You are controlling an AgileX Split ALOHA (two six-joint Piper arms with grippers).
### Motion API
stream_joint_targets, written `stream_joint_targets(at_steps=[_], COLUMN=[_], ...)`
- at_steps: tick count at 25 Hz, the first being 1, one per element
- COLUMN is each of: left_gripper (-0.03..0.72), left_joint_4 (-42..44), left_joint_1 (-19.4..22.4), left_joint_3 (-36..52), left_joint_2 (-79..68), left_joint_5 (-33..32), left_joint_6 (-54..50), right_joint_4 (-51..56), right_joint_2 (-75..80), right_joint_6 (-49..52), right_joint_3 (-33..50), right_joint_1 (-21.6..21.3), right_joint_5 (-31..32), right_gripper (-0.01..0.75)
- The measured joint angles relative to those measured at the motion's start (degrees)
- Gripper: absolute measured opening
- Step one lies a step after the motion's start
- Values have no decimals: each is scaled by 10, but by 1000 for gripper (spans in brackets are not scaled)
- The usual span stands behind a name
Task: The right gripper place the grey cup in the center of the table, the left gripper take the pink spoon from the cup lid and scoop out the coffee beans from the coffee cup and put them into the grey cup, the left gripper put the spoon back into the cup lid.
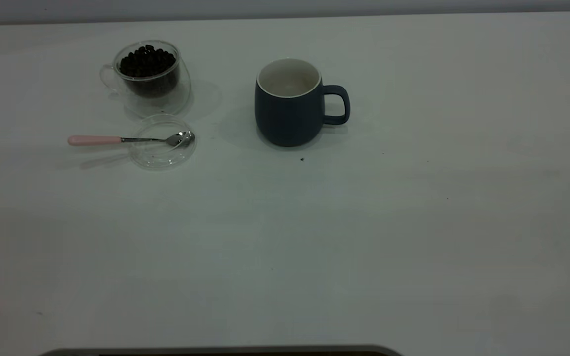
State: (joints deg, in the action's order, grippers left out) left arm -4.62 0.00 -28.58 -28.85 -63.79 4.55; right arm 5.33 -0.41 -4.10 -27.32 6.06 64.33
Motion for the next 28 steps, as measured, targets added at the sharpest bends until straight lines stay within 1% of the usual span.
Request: stream_joint_targets(at_steps=[6,12,28], left_gripper=[524,524,524], left_joint_4=[0,0,0], left_joint_1=[0,0,0], left_joint_3=[1,0,-1], left_joint_2=[129,291,299], left_joint_5=[-10,-25,-27], left_joint_6=[-2,-2,-2], right_joint_4=[0,0,5], right_joint_2=[0,0,0], right_joint_6=[0,0,0], right_joint_3=[0,0,0], right_joint_1=[0,0,0], right_joint_5=[0,0,0], right_gripper=[551,551,551])
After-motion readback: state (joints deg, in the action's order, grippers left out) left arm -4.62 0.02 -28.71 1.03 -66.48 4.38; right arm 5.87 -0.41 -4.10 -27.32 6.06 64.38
